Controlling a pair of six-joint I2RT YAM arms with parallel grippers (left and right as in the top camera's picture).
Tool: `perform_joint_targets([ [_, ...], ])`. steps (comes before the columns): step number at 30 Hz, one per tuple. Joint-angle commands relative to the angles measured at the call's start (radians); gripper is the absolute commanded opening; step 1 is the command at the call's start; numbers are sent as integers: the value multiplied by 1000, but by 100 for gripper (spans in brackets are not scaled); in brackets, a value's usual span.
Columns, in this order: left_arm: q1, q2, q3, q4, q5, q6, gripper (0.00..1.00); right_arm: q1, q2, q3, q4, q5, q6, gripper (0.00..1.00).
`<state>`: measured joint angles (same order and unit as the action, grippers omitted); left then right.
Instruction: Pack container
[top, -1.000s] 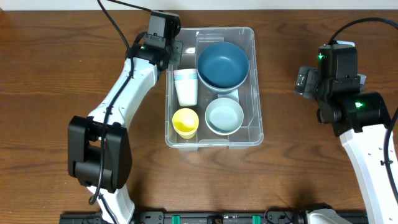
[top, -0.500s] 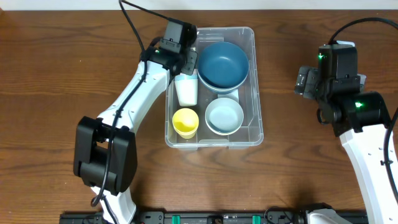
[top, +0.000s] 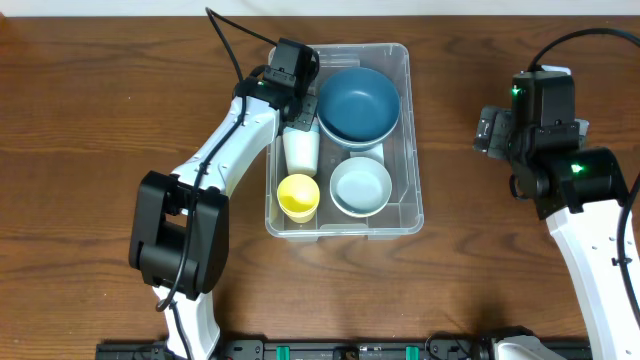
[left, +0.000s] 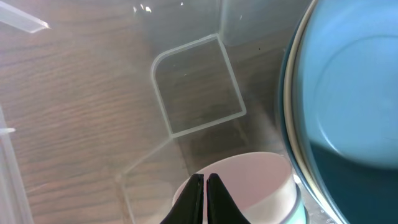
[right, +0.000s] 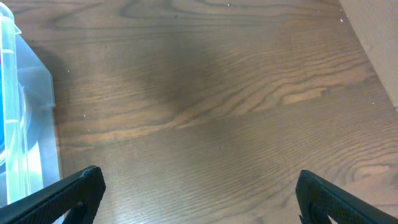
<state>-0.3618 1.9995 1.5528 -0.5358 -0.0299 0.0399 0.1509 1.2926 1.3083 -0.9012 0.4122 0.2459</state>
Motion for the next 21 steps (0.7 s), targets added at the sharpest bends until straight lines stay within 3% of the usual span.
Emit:
perform_joint_targets([
  [1, 4, 3, 2, 2, -3, -12, 6, -7, -10, 15, -2, 10, 8, 99],
  [21, 4, 40, 2, 114, -3, -11, 6, -7, -10, 15, -2, 10, 8, 99],
])
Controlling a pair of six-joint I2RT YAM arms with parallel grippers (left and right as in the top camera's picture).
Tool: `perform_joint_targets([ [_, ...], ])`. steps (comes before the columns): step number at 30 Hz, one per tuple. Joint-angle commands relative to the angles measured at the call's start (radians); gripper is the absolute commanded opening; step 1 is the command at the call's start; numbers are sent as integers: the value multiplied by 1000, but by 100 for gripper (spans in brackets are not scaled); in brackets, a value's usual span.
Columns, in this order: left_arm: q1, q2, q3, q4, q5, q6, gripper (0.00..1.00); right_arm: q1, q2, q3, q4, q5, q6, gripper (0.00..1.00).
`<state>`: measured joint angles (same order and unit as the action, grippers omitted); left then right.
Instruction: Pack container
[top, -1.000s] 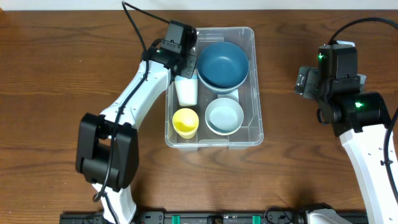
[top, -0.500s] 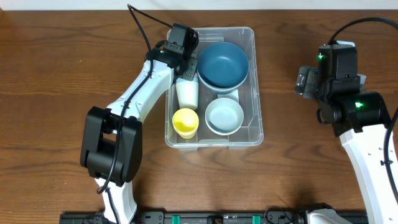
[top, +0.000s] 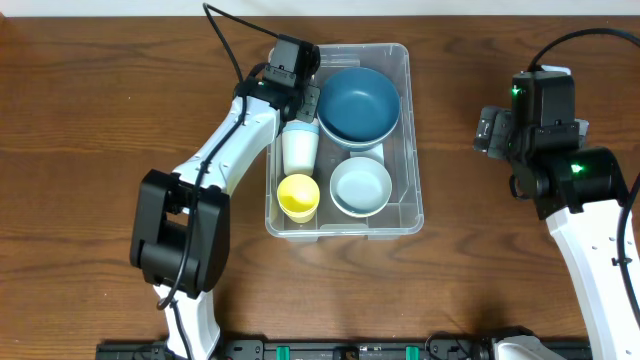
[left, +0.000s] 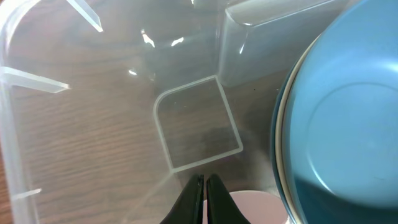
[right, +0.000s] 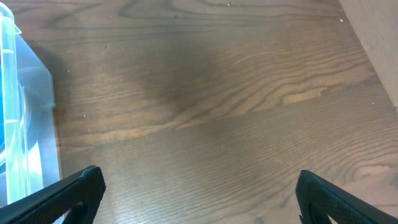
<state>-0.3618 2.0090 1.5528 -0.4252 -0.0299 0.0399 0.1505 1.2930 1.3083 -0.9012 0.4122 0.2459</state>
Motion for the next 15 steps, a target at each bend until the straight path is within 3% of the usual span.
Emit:
perform_joint_targets([
  [1, 4, 37, 2, 5, -3, -11, 6, -6, -10, 15, -2, 10, 8, 99],
  [15, 4, 61, 2, -37, -3, 11, 6, -6, -10, 15, -2, 10, 8, 99],
])
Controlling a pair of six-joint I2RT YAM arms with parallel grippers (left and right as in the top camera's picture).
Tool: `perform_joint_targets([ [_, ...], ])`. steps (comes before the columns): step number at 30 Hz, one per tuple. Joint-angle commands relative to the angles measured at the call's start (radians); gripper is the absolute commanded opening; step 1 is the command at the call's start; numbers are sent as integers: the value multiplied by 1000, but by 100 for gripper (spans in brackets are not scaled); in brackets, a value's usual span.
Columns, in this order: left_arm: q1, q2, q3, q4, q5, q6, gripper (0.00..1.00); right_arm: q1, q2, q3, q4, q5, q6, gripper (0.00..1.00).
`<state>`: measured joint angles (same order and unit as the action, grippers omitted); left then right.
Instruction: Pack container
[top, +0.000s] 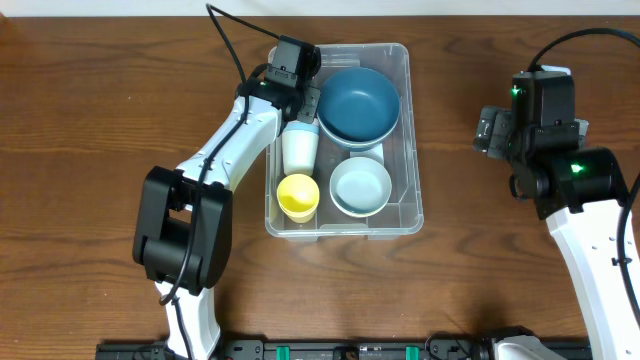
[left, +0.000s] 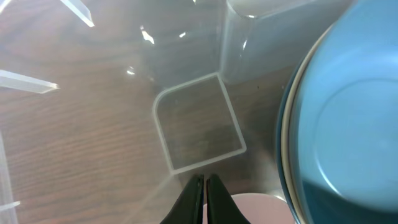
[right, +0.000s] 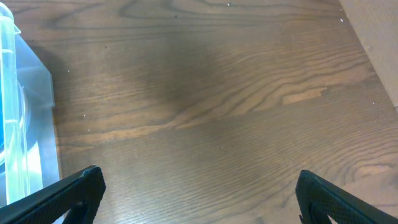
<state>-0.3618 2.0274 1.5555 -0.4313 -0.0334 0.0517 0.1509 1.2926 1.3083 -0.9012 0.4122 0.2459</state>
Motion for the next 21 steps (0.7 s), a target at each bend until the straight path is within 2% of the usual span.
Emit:
perform_joint_targets([
  [1, 3, 43, -1, -34, 0, -1, 6, -7, -10, 15, -2, 10, 8, 99],
  [21, -69, -3, 3, -58, -99, 18, 6, -7, -10, 15, -2, 10, 8, 99],
])
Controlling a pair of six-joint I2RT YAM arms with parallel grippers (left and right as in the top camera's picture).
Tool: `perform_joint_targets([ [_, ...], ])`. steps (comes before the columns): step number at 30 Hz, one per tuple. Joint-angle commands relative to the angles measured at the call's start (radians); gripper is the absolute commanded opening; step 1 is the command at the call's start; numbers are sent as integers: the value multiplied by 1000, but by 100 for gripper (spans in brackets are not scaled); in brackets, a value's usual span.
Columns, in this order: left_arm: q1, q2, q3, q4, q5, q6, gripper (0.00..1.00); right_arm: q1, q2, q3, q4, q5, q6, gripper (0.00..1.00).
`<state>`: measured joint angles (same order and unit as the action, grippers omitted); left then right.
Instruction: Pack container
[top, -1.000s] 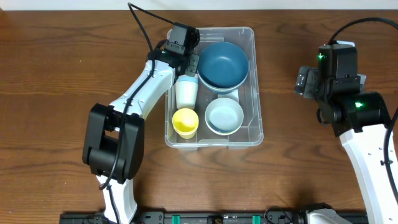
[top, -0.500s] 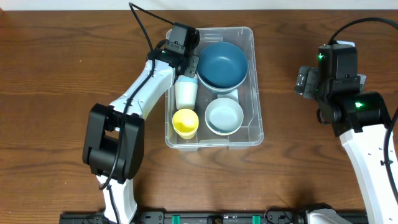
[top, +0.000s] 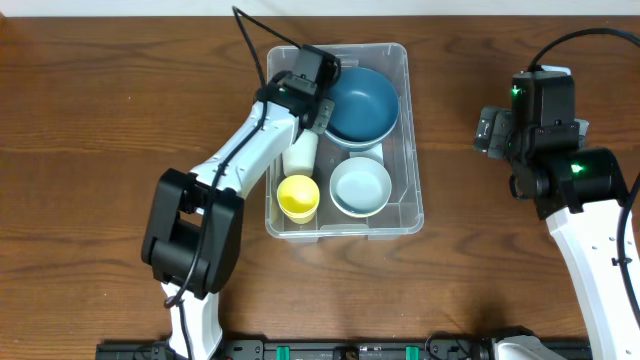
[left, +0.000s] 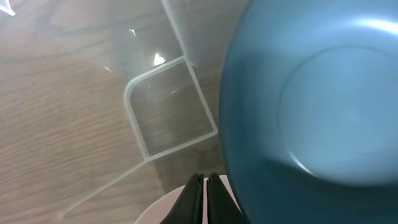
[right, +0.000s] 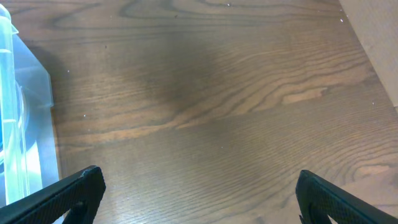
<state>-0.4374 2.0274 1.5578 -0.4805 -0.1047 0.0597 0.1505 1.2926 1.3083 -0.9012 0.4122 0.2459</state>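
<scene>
The clear plastic container (top: 412, 130) holds a dark blue bowl (top: 365, 100) at the back, a light blue bowl (top: 360, 186) in front of it, a yellow cup (top: 298, 195) and a white cup (top: 299, 153). My left gripper (top: 318, 100) is inside the container's back left, shut with nothing between its fingers (left: 204, 194). It sits over the white cup (left: 171, 210), against the dark blue bowl's (left: 311, 93) left rim. My right gripper (right: 199, 196) is open over bare table, right of the container (right: 22, 143).
Brown wooden table (top: 100, 150) lies all around the container. My right arm (top: 545, 140) stands at the right side. A pale wall edge (right: 379, 37) shows at the far right of the right wrist view.
My left gripper, still shut, has shifted right inside the container toward the dark blue bowl, which now fills more of the left wrist view. The right arm has not moved.
My left gripper was shut low over the white cup at the container's back left. It then stood a little farther off the cup, stayed near there, and is now against the dark blue bowl's rim. The right gripper stayed open over the table throughout.
</scene>
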Motion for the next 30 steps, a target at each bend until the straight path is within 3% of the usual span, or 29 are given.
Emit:
perform_joint_targets([
  [1, 7, -3, 0, -11, -28, 10, 6, -6, -10, 15, -2, 10, 8, 99],
  [30, 6, -31, 7, -80, -50, 10, 6, -6, -10, 15, -2, 10, 8, 99],
])
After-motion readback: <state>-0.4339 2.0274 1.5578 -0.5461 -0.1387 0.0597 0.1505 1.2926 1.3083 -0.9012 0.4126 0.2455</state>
